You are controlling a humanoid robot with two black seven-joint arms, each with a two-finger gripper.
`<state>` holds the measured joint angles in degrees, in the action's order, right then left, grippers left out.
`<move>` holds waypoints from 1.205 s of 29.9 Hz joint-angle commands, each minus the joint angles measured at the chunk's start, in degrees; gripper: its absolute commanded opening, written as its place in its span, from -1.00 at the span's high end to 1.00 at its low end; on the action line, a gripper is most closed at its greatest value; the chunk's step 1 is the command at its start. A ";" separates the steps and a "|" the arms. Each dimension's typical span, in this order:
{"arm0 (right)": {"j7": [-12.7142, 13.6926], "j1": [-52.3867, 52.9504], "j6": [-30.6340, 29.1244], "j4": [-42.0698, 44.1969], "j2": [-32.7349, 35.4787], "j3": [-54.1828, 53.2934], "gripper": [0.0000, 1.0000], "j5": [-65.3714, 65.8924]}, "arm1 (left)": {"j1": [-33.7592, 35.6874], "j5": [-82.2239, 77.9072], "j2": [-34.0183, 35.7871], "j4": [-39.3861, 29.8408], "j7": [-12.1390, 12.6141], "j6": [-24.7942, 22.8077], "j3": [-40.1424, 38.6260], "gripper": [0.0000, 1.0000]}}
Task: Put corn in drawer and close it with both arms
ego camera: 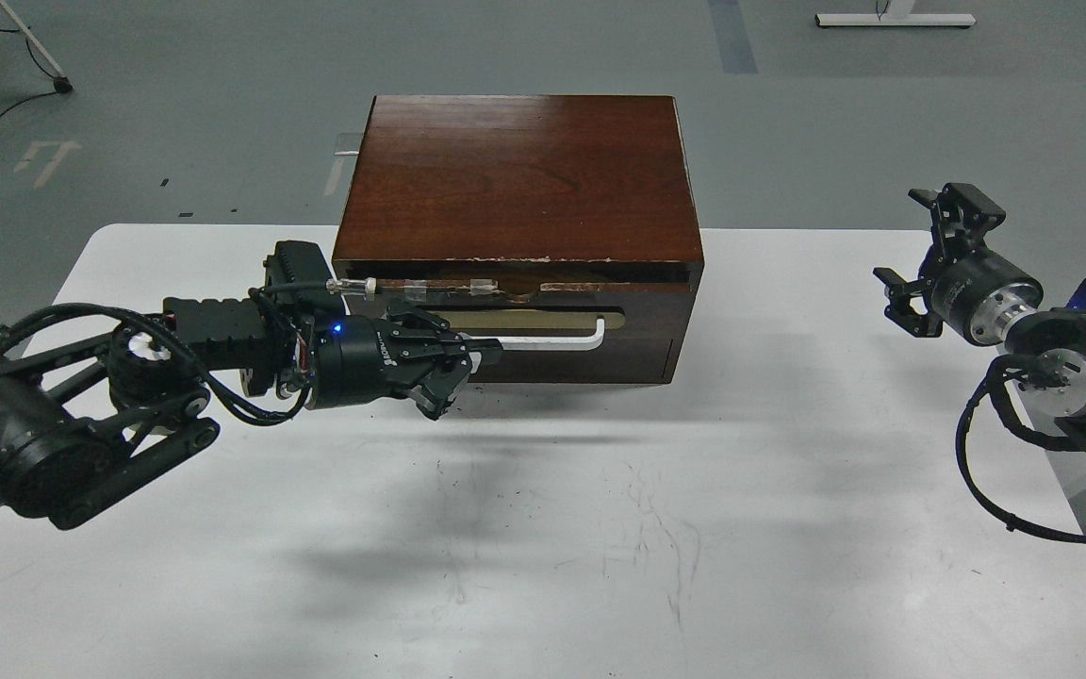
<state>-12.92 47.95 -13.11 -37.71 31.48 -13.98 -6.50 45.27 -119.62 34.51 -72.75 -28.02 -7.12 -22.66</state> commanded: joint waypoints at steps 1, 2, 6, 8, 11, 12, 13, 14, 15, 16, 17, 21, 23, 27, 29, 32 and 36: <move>0.00 -0.13 0.01 0.01 -0.02 0.00 -1.00 0.00 | 0.87 0.00 -0.84 0.85 0.02 0.97 -0.02 1.00; 0.00 -0.22 0.01 0.01 -0.02 0.00 -1.00 0.00 | 1.39 0.00 -1.37 1.55 0.02 1.06 -0.02 1.00; 0.00 -0.22 0.01 0.01 -0.02 0.00 -1.00 0.00 | 2.36 0.00 -3.66 4.19 0.02 1.58 0.07 1.00; 0.00 -0.22 0.01 0.01 -0.02 0.00 -1.00 0.00 | 2.54 0.00 -4.01 4.28 0.02 1.76 0.33 1.00; 0.00 -0.40 0.01 0.09 -0.02 0.00 -1.00 0.00 | 2.28 0.35 -3.75 3.58 0.02 1.85 0.51 0.89; 0.00 -0.48 0.01 0.09 -0.02 0.09 -1.00 0.00 | 2.19 0.44 -3.66 3.32 0.02 1.85 0.42 0.69; 0.00 -0.66 -0.16 0.35 -0.02 0.00 -1.00 0.00 | 2.10 0.88 -3.40 2.36 0.02 1.85 0.51 0.43; 0.00 -0.66 -0.16 0.53 -0.02 0.00 -1.00 0.00 | 2.01 1.23 -3.14 1.65 0.02 1.76 0.51 0.34; 0.00 -0.75 -0.16 0.71 -0.02 0.00 -1.00 0.00 | 1.93 1.75 -2.96 0.95 0.02 1.76 0.51 0.26; 0.00 -0.75 -0.25 0.80 -0.02 0.09 -1.00 0.00 | 1.75 3.67 -2.78 -0.62 0.02 1.59 0.51 0.05; 0.00 -0.75 -0.25 0.80 -0.02 0.00 -1.00 0.00 | 1.66 6.91 -1.91 -2.29 0.02 1.58 0.51 -0.16; 0.00 -0.75 -0.25 0.80 -0.02 0.00 -1.00 0.00 | 1.49 18.61 0.03 -6.96 0.02 1.58 0.07 -0.92; 0.00 -0.75 -0.25 0.80 -0.02 0.09 -1.00 0.00 | 1.48 27.66 0.64 -8.37 0.02 1.58 -0.55 -0.96; -0.09 -0.66 -0.25 0.80 -0.02 -0.08 -1.00 0.00 | 1.92 47.69 0.21 -7.94 0.02 1.23 -4.32 -0.96; -0.09 -0.49 -0.25 0.71 -0.02 -0.70 -1.00 0.00 | 2.19 57.01 -0.14 -4.79 0.02 1.15 -7.13 -0.96; -1.23 0.04 -0.43 0.18 -0.10 -1.93 -1.00 -0.09 | 2.10 73.45 -0.32 4.96 0.02 0.35 -9.25 -0.96; -6.14 0.30 -0.78 -1.31 -0.63 -3.86 -1.00 -0.09 | 1.40 96.08 -1.11 16.81 16.88 0.27 -9.34 -0.96</move>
<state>-15.76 48.05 -13.70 -37.88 31.29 -16.59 -6.57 47.29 -39.34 33.87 -64.41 -22.81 -6.64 -31.86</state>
